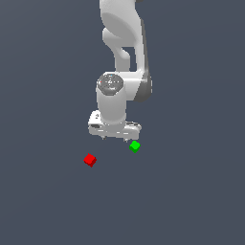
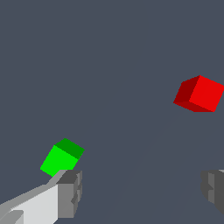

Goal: Stack the red cube on top of the green cube.

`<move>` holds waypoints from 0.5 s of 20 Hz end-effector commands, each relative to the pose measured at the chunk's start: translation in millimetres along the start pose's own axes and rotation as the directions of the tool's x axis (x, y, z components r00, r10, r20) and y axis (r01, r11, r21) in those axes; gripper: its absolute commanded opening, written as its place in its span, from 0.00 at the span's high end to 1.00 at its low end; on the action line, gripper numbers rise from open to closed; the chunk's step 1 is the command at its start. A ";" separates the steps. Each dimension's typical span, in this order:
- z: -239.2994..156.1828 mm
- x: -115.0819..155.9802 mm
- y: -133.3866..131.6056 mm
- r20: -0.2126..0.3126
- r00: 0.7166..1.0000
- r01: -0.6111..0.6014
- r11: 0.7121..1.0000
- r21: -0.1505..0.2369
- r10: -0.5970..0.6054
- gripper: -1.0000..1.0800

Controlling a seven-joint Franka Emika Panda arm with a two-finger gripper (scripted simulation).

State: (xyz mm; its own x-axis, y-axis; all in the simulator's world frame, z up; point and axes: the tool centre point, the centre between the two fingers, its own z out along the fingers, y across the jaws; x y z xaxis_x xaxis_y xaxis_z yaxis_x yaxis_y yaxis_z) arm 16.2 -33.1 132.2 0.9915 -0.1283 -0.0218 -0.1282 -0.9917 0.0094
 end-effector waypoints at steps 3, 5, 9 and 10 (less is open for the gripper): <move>15.6 21.3 25.4 -0.005 0.995 -0.096 0.995 0.002 0.096 0.04; 24.1 32.2 40.2 -0.007 0.989 -0.149 0.989 0.004 0.149 0.04; 39.3 50.1 68.6 -0.012 0.970 -0.244 0.970 0.008 0.244 0.04; 42.5 53.6 74.8 -0.013 0.964 -0.264 0.964 0.009 0.264 0.04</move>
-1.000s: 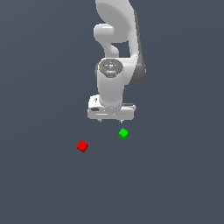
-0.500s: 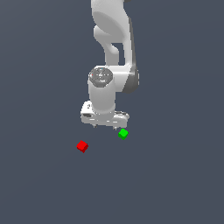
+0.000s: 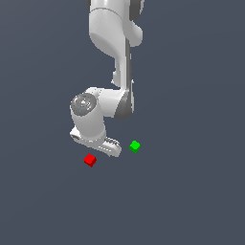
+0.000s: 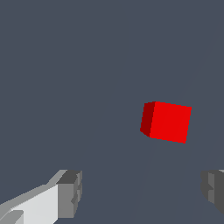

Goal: Stack the red cube on top of the green cube.

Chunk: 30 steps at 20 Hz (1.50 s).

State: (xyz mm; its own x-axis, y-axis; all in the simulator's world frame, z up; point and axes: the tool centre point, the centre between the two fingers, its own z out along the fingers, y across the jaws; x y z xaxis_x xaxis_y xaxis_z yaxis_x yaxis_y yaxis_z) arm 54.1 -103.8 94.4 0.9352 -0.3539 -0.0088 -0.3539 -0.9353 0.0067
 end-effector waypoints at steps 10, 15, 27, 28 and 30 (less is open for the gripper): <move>23.6 33.9 41.7 -0.008 0.988 -0.157 0.988 0.007 0.157 0.04; 24.6 34.1 43.2 -0.007 0.987 -0.160 0.987 0.007 0.160 0.04; 71.9 33.9 43.6 -0.007 0.987 -0.163 0.987 0.008 0.163 0.04; 73.9 34.1 43.5 -0.007 0.987 -0.163 0.987 0.008 0.163 0.04; 75.2 34.8 43.4 -0.007 0.987 -0.163 0.987 0.008 0.163 0.04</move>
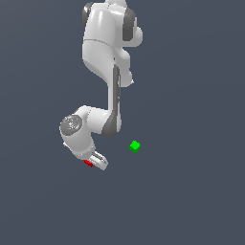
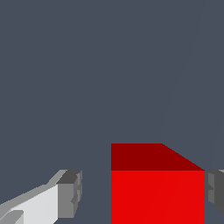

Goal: Stack the red cube on top of the green cube.

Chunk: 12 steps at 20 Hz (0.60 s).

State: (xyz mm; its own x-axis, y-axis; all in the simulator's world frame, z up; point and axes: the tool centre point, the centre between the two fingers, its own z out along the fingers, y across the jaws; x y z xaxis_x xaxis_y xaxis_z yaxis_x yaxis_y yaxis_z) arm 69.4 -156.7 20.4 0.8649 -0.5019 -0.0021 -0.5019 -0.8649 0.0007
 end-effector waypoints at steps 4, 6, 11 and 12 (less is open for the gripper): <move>0.5 1.6 -0.5 -0.002 1.000 0.000 1.000 0.001 0.000 1.00; 0.5 1.6 -0.5 -0.002 1.000 0.000 1.000 0.001 0.000 1.00; 0.5 1.6 -0.5 -0.002 1.000 0.000 1.000 0.001 0.000 1.00; 0.5 1.6 -0.5 -0.002 1.000 0.000 1.000 0.001 0.000 1.00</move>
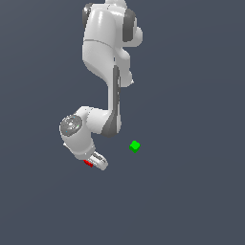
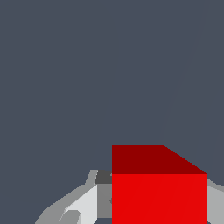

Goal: Stack the red cube on top of the green cube.

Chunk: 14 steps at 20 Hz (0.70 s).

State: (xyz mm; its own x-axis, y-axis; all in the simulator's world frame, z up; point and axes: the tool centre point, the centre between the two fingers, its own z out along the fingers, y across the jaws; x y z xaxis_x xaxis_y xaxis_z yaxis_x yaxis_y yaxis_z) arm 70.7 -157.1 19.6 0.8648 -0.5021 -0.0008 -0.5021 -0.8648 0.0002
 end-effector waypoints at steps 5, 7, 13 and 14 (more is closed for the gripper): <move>-4.9 -0.4 0.0 0.000 1.000 0.000 1.000 0.000 0.000 1.00; -11.3 -0.7 0.1 0.000 1.000 0.000 1.000 0.000 0.000 1.00; -48.6 -1.3 0.2 0.000 1.000 0.000 1.000 0.000 0.000 1.00; -56.7 -1.4 0.4 0.000 1.000 0.000 1.000 0.000 0.000 1.00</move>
State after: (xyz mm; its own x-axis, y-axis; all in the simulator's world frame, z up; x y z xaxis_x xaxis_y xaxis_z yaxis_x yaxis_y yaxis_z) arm 69.0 -156.6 63.5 0.8648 -0.5021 -0.0025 -0.5021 -0.8648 0.0007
